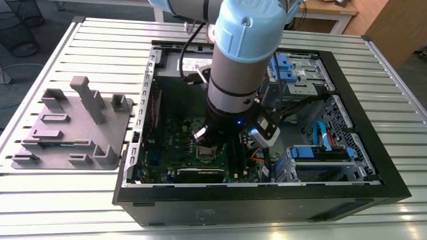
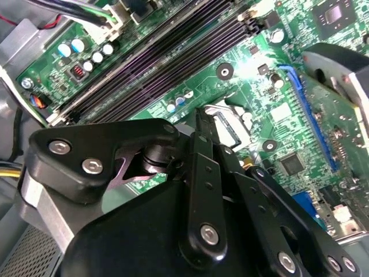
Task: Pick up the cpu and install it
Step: 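Install the first cpu locking lever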
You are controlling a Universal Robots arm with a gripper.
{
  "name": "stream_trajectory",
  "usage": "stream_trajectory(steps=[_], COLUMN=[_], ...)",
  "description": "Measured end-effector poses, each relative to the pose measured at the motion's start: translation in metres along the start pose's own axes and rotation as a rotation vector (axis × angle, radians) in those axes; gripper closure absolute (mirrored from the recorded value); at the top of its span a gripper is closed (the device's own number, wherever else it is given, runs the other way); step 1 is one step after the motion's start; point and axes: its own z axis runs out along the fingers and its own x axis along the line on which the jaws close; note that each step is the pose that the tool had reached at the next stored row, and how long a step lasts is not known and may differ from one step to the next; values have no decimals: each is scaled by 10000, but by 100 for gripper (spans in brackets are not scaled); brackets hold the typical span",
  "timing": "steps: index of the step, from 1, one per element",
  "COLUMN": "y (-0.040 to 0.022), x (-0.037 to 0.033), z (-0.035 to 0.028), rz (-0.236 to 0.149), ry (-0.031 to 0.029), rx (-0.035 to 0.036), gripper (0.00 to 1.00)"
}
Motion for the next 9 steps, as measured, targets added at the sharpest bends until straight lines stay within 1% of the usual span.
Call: stream_trajectory(steps=[3, 9], y=[-7, -30], x=[3, 8], z=[20, 91], rz=[4, 15], ry=[21, 20], rx=[41, 43], gripper=[89, 89])
